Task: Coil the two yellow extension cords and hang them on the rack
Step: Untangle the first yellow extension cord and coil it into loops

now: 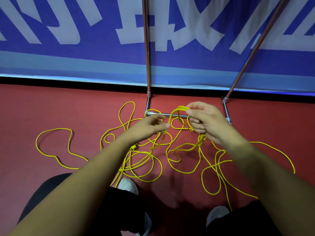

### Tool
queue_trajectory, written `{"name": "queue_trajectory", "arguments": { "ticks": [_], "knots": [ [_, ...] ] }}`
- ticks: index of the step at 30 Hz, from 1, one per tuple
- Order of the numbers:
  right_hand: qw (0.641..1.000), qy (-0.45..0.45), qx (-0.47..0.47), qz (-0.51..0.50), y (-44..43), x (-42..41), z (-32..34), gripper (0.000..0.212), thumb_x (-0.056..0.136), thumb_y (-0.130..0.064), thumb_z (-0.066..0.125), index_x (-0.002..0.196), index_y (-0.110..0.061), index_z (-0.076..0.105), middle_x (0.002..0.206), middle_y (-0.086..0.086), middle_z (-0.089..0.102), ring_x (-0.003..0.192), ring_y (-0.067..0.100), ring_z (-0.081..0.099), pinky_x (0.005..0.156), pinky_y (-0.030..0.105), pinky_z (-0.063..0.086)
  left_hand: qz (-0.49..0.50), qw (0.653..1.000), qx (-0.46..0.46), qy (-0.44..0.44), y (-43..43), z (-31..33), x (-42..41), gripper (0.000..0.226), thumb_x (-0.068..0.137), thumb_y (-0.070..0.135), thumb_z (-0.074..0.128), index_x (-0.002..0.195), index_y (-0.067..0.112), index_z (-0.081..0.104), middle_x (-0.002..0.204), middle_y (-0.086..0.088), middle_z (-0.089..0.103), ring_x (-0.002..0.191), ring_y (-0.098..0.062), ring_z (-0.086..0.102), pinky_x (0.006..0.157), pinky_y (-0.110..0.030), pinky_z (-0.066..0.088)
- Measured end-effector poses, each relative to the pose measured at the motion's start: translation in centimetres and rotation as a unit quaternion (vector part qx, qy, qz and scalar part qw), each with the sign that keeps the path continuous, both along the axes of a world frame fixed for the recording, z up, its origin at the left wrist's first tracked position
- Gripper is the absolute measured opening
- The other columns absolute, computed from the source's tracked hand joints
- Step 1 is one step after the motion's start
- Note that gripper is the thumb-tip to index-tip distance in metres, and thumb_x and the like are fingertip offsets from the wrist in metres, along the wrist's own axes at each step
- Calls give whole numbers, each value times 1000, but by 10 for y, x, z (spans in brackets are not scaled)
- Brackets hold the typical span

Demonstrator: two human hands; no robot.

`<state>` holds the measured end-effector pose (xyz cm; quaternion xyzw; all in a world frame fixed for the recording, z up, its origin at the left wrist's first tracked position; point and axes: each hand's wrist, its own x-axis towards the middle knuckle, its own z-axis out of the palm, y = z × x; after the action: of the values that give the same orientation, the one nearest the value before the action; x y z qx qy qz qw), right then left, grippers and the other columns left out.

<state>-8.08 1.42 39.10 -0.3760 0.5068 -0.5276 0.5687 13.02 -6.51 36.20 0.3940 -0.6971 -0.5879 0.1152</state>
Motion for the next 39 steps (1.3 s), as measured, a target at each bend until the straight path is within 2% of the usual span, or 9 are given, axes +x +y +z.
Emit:
{"name": "queue_trajectory", "arguments": {
  "ticks": [11,15,17,20,23,28,31,35,39],
  "knots": [
    [965,176,69,-183,-7,-37,-10,8,95,-8,57,91,-3,60,82,21,71,55,12,68,54,21,55,90,977,-81,175,-10,26,-3,24,91,29,54,80,10,63,58,0,50,54,-12,43,55,-23,35],
    [881,454,110,-74,0,-53,-16,86,72,-28,85,145,-18,40,128,9,57,93,14,60,81,21,45,72,977,-71,187,-17,38,16,24,92,25,51,85,6,64,53,5,33,50,-10,25,48,-22,20],
    [915,402,15,27,1,-26,-9,94,71,-34,85,148,-38,31,143,-10,48,97,18,63,86,24,47,18,980,-55,192,-12,39,17,23,93,23,51,86,6,66,55,1,29,51,-12,22,48,-23,18],
    [960,255,-36,113,-5,16,-15,57,80,-22,78,131,-31,55,130,-3,63,115,19,61,99,36,46,-22,979,-45,200,-7,38,10,23,94,20,50,88,4,65,56,-1,30,52,-15,22,49,-25,18],
    [957,253,0,140,-10,19,-31,5,88,-23,68,90,-19,69,72,5,74,76,27,60,74,53,48,32,978,-48,199,-8,38,10,25,92,22,52,84,2,64,54,1,32,51,-13,24,50,-26,17],
    [866,449,85,203,-1,-40,-62,23,94,-19,60,73,-11,64,55,-8,58,56,7,47,58,30,34,220,949,-70,217,-26,42,34,25,92,27,53,75,11,61,51,4,30,50,-13,23,55,-34,15],
    [885,430,120,134,3,-57,-71,23,97,-16,56,76,-8,61,51,-8,61,57,19,50,58,31,33,290,940,-130,122,-44,39,51,25,96,24,53,76,14,64,52,5,43,50,-14,40,54,-29,25],
    [941,336,11,32,-6,-27,-36,10,95,-16,61,91,-7,61,53,6,46,48,19,47,48,22,34,234,914,-285,-168,-56,26,62,39,90,18,63,130,16,59,120,-6,62,115,-21,56,90,-22,37],
    [927,348,-84,113,-5,25,-3,13,91,-17,67,85,-29,66,62,-1,39,58,9,33,53,27,25,33,966,-253,-49,-28,21,27,55,93,40,61,140,16,49,142,-1,52,131,-11,46,107,-20,31]
  ]
}}
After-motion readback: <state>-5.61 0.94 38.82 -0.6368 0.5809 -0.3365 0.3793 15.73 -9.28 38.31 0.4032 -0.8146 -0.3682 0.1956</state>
